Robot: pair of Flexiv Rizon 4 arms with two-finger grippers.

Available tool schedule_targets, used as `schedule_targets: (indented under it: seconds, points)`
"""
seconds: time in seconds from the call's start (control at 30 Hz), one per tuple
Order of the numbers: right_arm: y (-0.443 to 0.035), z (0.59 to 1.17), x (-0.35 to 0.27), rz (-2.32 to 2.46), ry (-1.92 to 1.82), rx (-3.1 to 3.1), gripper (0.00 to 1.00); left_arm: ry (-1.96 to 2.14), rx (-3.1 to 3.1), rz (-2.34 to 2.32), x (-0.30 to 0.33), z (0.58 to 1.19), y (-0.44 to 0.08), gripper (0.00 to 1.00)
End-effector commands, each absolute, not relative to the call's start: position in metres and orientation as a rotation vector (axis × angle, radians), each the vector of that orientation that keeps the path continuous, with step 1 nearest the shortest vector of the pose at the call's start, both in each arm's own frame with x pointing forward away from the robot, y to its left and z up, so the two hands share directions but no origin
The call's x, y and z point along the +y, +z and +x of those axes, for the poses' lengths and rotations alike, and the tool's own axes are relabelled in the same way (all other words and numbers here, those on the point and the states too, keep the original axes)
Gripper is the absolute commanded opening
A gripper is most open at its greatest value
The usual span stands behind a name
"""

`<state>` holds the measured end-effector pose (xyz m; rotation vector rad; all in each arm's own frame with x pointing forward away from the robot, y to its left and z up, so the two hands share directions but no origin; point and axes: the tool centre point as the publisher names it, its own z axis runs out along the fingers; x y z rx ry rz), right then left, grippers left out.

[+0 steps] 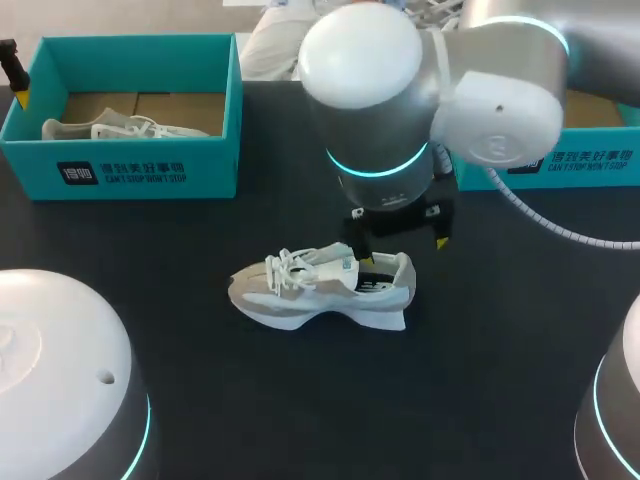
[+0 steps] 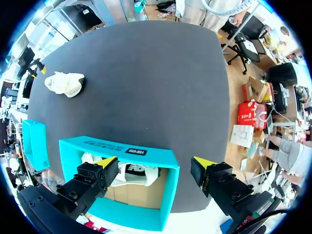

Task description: Take the shoe out of the shoebox, open the shoe tongue, remove and reinsert the insole, then place the shoe into the shoebox

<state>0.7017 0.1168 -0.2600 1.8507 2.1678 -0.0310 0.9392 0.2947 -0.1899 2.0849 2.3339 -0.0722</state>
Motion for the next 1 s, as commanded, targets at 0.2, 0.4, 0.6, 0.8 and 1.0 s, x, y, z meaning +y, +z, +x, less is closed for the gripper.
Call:
schedule_targets:
  seconds: [0.2,0.4,0.6,0.8,1.0]
  points:
    - [-0.258,0.705,0.112,1.666,-0.071,2.380,1.00,-0.068,2.334,2.085,0.295,0.938,-0.190,1.00]
    - [-0.252,0.703,0.104,1.171,0.290,2.626,1.00,-0.068,2.334,2.085,0.295,0.938,-0.190,1.00]
    - [-0.243,0.703,0.101,0.661,0.496,2.875,1.00,-0.068,2.334,2.085,0.295,0.938,-0.190,1.00]
    - [-0.235,0.706,0.109,0.243,0.559,3.025,1.00,-0.068,2.334,2.085,0.295,0.938,-0.190,1.00]
    - [-0.237,0.703,0.112,0.037,0.449,3.078,1.00,-0.068,2.334,2.085,0.295,0.938,-0.190,1.00]
